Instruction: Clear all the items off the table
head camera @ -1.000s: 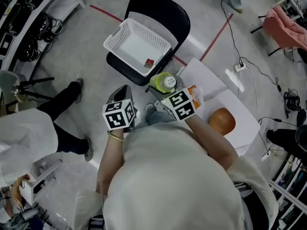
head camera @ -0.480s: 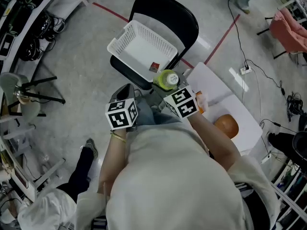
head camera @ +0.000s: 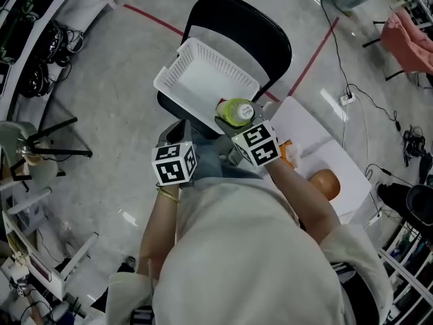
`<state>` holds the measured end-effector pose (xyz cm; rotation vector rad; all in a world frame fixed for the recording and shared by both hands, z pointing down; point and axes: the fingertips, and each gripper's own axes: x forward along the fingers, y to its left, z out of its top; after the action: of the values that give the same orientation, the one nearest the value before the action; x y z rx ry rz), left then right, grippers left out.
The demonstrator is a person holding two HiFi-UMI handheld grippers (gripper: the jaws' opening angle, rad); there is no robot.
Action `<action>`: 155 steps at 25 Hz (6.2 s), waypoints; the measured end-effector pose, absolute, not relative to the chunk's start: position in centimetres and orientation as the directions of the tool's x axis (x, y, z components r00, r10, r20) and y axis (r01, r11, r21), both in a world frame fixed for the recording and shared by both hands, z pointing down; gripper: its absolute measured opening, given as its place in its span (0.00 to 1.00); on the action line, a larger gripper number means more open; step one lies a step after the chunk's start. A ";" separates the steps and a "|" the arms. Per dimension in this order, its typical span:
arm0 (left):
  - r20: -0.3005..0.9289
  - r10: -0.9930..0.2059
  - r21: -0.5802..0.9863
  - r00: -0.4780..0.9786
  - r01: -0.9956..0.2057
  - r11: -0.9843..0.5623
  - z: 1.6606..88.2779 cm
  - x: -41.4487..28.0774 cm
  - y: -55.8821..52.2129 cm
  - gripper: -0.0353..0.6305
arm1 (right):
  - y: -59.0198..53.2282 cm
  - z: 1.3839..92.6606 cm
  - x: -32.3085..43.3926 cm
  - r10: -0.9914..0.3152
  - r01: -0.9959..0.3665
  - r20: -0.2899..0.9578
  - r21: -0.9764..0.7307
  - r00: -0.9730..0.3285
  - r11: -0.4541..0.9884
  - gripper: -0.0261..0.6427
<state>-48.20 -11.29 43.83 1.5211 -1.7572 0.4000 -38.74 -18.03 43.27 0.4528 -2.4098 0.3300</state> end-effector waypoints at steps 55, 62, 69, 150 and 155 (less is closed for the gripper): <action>0.831 -0.535 0.339 0.150 -0.900 0.275 61.0 -60.2 -23.7 0.07 | -33.7 70.4 -55.9 -0.219 -0.458 0.774 -0.102 -0.594 0.883 0.49; 0.833 -0.522 0.365 0.184 -0.892 0.268 61.2 -60.2 -23.7 0.07 | -34.7 73.1 -57.0 -0.220 -0.462 0.785 -0.093 -0.579 0.882 0.49; 0.838 -0.499 0.395 0.221 -0.877 0.274 61.4 -60.2 -23.8 0.07 | -35.2 75.1 -58.2 -0.222 -0.457 0.791 -0.082 -0.571 0.885 0.49; 0.827 -0.427 0.268 0.365 -0.924 -0.272 50.2 -49.7 -25.1 0.07 | -28.9 47.7 -40.2 -0.588 -0.850 0.682 -0.097 -0.435 0.517 0.04; 0.808 -0.407 0.285 0.426 -0.887 -0.363 49.1 -47.9 -25.2 0.07 | -27.5 46.7 -39.1 -0.609 -0.873 0.675 -0.111 -0.417 0.474 0.04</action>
<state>-47.88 -25.24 49.13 1.9468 -1.0936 0.8328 -39.14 -27.46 46.68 1.2237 -2.1631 0.6160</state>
